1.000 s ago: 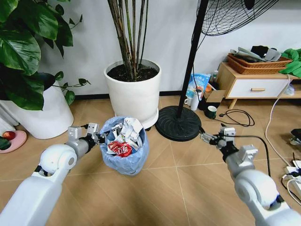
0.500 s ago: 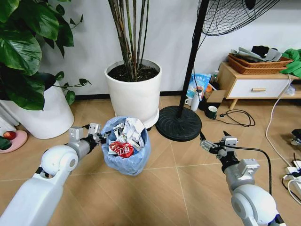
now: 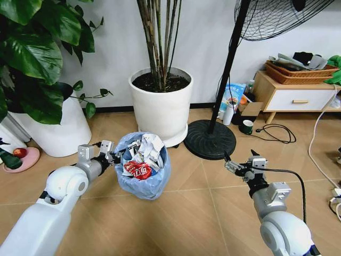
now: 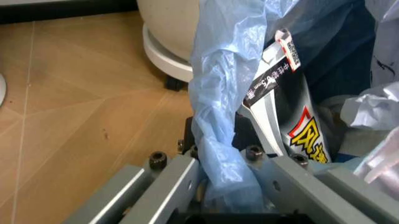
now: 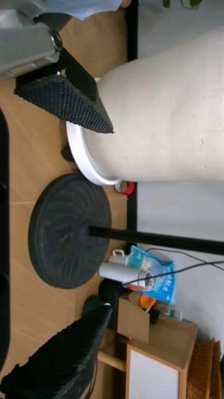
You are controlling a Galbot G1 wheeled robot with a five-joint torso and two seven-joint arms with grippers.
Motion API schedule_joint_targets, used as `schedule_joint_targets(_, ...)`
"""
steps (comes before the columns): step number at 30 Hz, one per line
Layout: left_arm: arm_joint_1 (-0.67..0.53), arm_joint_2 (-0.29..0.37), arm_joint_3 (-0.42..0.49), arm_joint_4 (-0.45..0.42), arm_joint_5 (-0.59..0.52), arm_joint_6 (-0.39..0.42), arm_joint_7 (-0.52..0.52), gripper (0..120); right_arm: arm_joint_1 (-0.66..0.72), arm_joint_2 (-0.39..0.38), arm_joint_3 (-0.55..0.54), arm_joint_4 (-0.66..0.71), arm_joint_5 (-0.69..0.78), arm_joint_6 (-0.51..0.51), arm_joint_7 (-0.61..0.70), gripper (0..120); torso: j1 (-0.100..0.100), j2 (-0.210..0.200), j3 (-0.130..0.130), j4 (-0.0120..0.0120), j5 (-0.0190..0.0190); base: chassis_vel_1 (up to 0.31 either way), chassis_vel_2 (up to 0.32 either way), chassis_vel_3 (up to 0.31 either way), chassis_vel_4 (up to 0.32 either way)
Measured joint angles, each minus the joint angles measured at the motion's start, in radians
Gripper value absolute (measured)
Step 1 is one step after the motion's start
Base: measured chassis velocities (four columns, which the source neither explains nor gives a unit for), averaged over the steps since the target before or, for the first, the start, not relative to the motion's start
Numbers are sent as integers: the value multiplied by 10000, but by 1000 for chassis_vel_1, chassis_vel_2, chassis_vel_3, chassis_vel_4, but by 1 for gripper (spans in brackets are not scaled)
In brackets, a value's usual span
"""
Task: Pick up the trash bin and place the garbage on the floor into it.
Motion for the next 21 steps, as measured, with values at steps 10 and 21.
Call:
schedule_joint_targets(10,-20,20,4,-3,-12,0,-5,0,-5,46,-119,-26,-170,46,-22,100,0,0,0,1,-1,113,114,-101,-118)
schedule_joint_targets(21,-27,18,4,19,-18,0,-1,0,-26,146,-307,-109,-384,110,-36,100,0,0,0,0,1,108,108,-113,-102)
